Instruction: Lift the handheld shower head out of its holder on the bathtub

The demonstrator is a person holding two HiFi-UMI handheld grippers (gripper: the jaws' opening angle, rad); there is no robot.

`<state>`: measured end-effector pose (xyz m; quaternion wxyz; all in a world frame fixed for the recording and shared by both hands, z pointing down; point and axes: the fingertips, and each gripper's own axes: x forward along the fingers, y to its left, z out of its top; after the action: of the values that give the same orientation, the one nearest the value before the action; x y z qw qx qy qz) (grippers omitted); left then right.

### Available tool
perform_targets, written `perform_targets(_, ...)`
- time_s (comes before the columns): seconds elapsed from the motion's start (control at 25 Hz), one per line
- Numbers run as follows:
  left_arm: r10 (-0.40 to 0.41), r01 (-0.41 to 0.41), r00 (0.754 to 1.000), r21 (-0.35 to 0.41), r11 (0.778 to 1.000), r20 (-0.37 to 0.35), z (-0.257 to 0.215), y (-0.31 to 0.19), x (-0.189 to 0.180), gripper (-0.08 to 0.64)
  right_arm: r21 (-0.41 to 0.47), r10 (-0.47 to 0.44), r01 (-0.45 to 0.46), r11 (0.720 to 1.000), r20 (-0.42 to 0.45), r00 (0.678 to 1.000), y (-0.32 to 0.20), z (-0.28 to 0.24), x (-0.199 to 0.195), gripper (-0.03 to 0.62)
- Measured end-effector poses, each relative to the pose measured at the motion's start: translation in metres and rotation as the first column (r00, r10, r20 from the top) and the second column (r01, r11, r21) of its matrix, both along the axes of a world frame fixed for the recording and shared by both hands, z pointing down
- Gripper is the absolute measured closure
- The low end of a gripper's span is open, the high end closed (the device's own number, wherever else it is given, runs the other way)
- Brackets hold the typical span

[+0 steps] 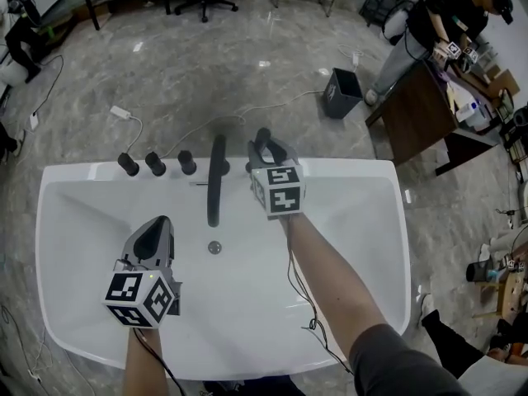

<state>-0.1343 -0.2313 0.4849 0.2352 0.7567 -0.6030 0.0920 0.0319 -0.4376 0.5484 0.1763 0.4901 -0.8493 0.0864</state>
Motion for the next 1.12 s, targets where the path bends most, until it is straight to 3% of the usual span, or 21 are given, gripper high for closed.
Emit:
perform_targets(0.4,0.015,-0.017,0.998,0.038,0.999,0.069,-0.049,0.033,0.018,0.538,0.114,-0.013,0.002,0.994,0.099,0.995,0.03,-0.106,0.023,0.453)
perform_targets(1.12,0.065,-0.066,0.998,0.083,0.994,0.021,-0.11,0.106,0.07,0.538,0.325,-0.113,0.046,0.945,0.19,0.975,0.17,-0.281,0.069,0.453)
